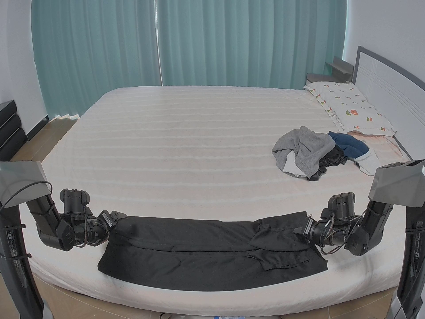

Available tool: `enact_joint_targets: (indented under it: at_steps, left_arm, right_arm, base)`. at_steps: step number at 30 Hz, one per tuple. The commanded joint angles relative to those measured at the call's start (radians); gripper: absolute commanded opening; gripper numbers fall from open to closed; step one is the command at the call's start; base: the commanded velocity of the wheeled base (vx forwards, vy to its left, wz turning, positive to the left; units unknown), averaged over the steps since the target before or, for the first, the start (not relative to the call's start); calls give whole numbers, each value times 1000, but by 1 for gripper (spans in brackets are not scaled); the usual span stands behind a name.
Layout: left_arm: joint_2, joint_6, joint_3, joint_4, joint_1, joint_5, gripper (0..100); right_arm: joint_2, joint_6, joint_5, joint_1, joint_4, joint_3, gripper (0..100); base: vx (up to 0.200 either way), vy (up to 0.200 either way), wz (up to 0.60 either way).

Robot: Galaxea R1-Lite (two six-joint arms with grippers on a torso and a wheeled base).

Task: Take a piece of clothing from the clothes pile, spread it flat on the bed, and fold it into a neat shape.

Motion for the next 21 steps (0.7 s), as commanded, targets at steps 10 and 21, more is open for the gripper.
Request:
enact_joint_targets:
  at_steps: [10, 21]
  left_arm:
    - [2, -1, -2, 1, 0, 0, 100]
    - [3, -1, -3, 0, -1, 2, 100]
  right_arm:
    - [34, -13, -2, 7, -219, 8, 0]
    - [124, -114, -12, -15, -250, -18, 0]
  base:
    - [0, 0, 0]
    - [0, 0, 0]
